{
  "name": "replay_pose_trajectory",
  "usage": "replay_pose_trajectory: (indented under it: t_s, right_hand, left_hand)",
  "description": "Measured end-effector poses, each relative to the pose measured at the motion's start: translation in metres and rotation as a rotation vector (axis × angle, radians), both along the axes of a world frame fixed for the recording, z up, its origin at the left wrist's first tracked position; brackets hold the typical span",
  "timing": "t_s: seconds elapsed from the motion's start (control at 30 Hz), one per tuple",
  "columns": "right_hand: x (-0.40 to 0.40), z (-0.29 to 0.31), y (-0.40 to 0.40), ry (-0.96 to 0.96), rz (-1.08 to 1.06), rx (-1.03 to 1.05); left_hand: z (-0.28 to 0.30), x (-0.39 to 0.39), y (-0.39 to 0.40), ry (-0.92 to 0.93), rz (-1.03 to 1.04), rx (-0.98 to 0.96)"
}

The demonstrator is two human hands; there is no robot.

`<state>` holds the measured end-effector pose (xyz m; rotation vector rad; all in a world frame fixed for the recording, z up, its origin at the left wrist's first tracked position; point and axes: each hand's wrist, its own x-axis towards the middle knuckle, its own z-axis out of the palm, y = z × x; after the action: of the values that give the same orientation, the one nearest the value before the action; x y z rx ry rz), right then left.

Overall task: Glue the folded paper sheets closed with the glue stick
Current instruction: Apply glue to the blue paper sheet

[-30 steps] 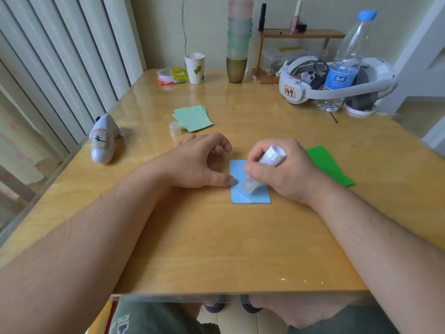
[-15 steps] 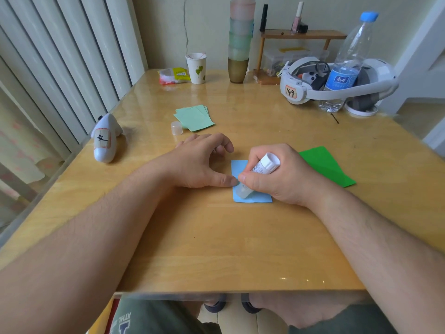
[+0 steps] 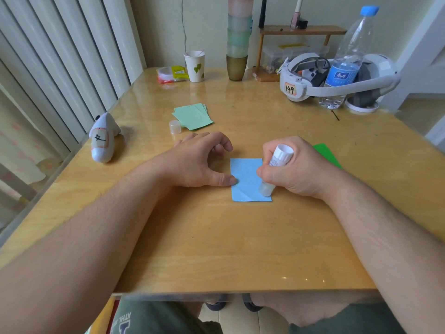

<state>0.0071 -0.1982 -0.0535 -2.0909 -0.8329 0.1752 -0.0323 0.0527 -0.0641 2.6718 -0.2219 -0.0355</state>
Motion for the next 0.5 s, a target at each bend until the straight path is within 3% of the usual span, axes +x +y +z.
replay_pose_trajectory:
  t_s: [0.13,0.3,0.5]
  right_hand:
    - [0.001,-0.001,0.0,-0.034,-0.021,0.023]
    - [-0.005,0.0,0.006,0.016,0.008,0.233]
    - [-0.015,-0.009,0.019,0.03,0.056,0.203]
  left_hand:
    - [0.001,0.0,0.0,0.002,-0.001,0.002]
    - [0.001,-0.001,-0.001,0.015,0.002,0.011]
    - [0.001,-0.002,0.0,0.012,-0.005,0.006]
